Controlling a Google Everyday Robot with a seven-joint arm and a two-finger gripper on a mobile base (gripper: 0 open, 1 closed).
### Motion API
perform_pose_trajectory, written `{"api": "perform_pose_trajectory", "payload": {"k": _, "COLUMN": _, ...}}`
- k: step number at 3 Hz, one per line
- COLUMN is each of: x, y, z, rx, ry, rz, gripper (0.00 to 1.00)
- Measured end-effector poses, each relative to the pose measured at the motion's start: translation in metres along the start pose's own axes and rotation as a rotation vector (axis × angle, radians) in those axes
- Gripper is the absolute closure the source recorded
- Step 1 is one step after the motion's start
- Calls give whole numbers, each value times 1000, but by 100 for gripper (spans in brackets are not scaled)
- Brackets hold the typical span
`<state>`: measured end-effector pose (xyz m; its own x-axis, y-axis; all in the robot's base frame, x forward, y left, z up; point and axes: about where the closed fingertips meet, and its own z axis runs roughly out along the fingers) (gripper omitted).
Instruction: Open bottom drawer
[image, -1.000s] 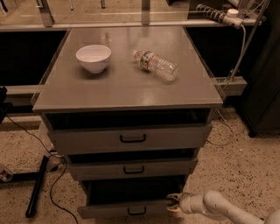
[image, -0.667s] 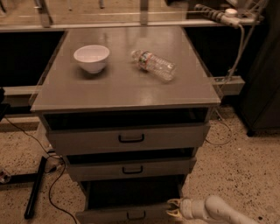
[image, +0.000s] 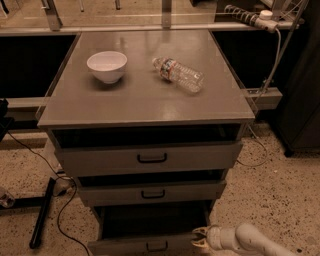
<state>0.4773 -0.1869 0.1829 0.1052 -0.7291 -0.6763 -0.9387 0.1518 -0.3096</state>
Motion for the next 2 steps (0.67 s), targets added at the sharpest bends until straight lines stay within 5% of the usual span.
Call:
{"api": "perform_pose_trajectory", "payload": {"k": 1, "x": 8, "y": 10, "z": -5, "rx": -8, "ry": -15, "rz": 12, "gripper": 36}}
{"api": "perform_pose_trajectory", "payload": {"k": 2, "x": 10, "y": 25, "z": -9, "rx": -18, "ry": -27, "rz": 25, "gripper": 38}}
